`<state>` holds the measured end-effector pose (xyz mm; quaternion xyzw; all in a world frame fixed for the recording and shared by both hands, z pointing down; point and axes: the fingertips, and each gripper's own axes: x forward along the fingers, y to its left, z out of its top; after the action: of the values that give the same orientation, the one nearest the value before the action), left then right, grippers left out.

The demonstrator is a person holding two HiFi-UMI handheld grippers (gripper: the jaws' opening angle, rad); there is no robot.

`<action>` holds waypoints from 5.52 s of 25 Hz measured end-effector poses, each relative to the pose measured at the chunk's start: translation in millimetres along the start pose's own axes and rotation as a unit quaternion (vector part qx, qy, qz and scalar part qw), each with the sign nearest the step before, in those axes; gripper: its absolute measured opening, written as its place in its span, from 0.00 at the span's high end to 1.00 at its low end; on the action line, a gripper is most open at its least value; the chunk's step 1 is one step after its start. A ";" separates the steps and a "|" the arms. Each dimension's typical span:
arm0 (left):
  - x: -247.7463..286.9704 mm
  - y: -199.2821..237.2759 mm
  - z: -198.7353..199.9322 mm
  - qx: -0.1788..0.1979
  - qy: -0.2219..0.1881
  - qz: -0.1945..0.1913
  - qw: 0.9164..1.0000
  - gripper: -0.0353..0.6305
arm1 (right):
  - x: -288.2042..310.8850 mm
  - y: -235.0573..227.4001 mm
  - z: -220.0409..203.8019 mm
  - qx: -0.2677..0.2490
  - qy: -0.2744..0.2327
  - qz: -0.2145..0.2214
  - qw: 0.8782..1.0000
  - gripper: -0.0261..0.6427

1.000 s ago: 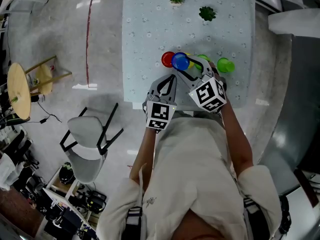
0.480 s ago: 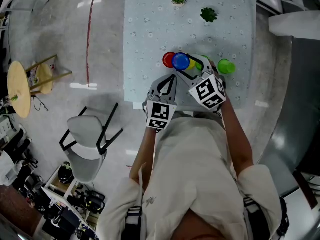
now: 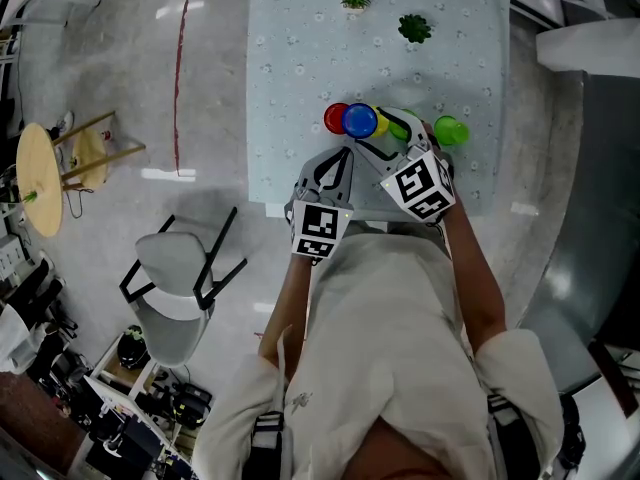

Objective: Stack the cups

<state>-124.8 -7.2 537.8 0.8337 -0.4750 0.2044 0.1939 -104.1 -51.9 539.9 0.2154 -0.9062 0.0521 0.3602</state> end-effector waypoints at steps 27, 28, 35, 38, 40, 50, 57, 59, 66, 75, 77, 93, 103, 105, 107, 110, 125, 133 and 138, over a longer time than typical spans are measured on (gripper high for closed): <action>26.4 -70.5 24.5 0.058 -0.001 -0.077 0.995 0.92 | -103.2 -11.7 -84.4 0.113 0.012 -0.107 0.988 0.59; 28.2 -73.6 24.5 0.060 0.000 -0.079 0.995 0.92 | -103.9 -11.3 -88.8 0.115 0.015 -0.108 0.987 0.59; 44.5 -95.3 18.7 0.068 0.009 -0.098 0.993 0.92 | -101.6 -8.7 -122.3 0.130 0.040 -0.106 0.985 0.60; 49.0 -104.4 11.4 0.072 0.015 -0.104 0.992 0.92 | -100.4 -6.8 -134.7 0.135 0.048 -0.104 0.984 0.60; 50.8 -109.9 7.8 0.076 0.022 -0.109 0.991 0.92 | -99.5 -6.2 -141.2 0.136 0.051 -0.105 0.984 0.60; 60.6 -123.7 1.9 0.092 0.038 -0.122 0.987 0.92 | -85.4 -11.6 -164.7 0.140 0.065 -0.095 0.983 0.58; 63.7 -128.0 2.0 0.093 0.042 -0.125 0.987 0.92 | -74.9 -11.2 -173.4 0.133 0.073 -0.081 0.985 0.57; 64.8 -127.8 2.1 0.094 0.041 -0.125 0.987 0.92 | -72.9 -10.7 -175.1 0.131 0.075 -0.078 0.985 0.57; 65.1 -128.1 4.5 0.095 0.039 -0.123 0.987 0.92 | -72.4 -8.2 -174.0 0.114 0.076 -0.072 0.988 0.64; 65.0 -123.0 6.2 0.091 0.037 -0.120 0.988 0.92 | -74.8 -10.0 -165.9 0.103 0.071 -0.075 0.989 0.64; 63.9 -122.0 6.7 0.091 0.035 -0.119 0.988 0.92 | -77.2 -10.2 -161.9 0.101 0.067 -0.077 0.990 0.64; 44.9 -105.2 21.7 0.079 0.010 -0.090 0.993 0.92 | -106.1 -14.1 -100.6 0.067 0.016 -0.094 0.993 0.64; 36.7 -90.5 26.2 0.063 0.003 -0.065 0.996 0.92 | -101.6 -22.2 -74.3 0.039 0.002 -0.083 0.996 0.64; 36.1 -86.2 27.1 0.062 0.001 -0.060 0.996 0.92 | -97.5 -23.6 -70.6 0.034 0.001 -0.080 0.996 0.64; 35.2 -82.1 26.2 0.058 0.000 -0.055 0.997 0.92 | -93.2 -25.1 -66.8 0.030 -0.001 -0.076 0.997 0.64; 33.9 -76.1 27.4 0.054 -0.003 -0.047 0.997 0.92 | -86.7 -27.7 -60.6 0.024 0.000 -0.069 0.997 0.64; 37.4 -61.1 24.2 0.035 0.001 -0.038 0.999 0.92 | -60.0 -34.2 -46.9 0.008 0.012 -0.038 0.999 0.64; 41.4 -58.6 24.7 0.033 0.001 -0.040 0.999 0.92 | -50.2 -36.5 -50.5 0.024 0.024 -0.029 0.999 0.63; 41.0 -59.1 22.6 0.029 0.007 -0.041 0.999 0.92 | -47.2 -34.1 -52.5 0.030 0.028 -0.021 0.999 0.62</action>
<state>-50.8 -20.2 532.7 0.8561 -0.4334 0.2156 0.1812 -25.9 -52.9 544.6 0.2435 -0.8891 0.0773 0.3798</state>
